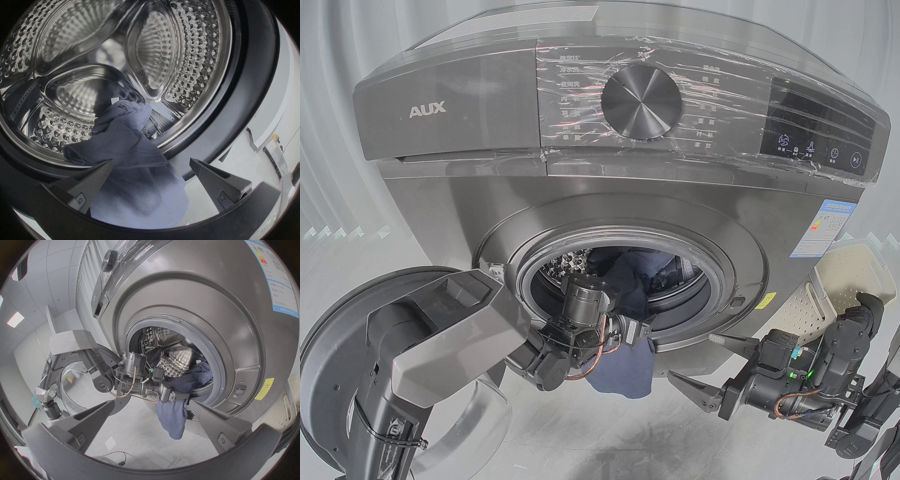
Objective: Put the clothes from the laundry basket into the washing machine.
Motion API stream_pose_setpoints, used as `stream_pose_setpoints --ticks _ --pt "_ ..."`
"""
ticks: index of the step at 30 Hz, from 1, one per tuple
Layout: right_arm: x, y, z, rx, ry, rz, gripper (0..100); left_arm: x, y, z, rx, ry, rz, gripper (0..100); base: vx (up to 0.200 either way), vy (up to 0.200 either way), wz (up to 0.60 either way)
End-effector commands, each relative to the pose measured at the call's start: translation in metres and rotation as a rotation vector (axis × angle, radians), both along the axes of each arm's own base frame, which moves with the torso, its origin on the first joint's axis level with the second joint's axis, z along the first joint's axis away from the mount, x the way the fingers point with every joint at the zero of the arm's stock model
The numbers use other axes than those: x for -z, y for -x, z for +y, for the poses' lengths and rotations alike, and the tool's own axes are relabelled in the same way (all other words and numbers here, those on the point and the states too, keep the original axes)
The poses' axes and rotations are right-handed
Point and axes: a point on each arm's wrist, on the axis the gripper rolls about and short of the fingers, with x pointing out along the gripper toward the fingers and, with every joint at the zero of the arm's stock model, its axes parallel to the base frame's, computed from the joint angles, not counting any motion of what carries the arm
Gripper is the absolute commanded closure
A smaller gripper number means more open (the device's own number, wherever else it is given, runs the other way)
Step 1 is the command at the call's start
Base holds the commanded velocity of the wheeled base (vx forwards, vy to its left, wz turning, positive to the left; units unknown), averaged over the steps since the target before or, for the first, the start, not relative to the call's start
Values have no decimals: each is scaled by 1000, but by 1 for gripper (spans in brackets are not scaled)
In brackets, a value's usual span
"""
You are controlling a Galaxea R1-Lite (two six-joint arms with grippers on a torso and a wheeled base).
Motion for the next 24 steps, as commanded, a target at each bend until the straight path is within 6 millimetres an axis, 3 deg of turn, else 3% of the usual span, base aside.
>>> stream_pose_setpoints --ticks 1,8,9,18,24 --pt "-1 0 1 -2 -4 -4 0 12 0 -2 8 -23 11 0 0 0 0" --pt "-2 0 1 -3 -8 -8 0 26 -5 -1 7 -55 9 0 0 0 0" --pt "-2 -1 2 -3 -9 -11 0 28 -6 -1 4 -57 9 100 0 0 0" --pt "-4 -3 3 -3 -17 -20 0 22 -12 -3 -9 -40 -14 100 0 0 0" --pt "-6 -3 4 -5 -22 -26 0 -3 -24 -10 -29 34 -102 100 0 0 0"
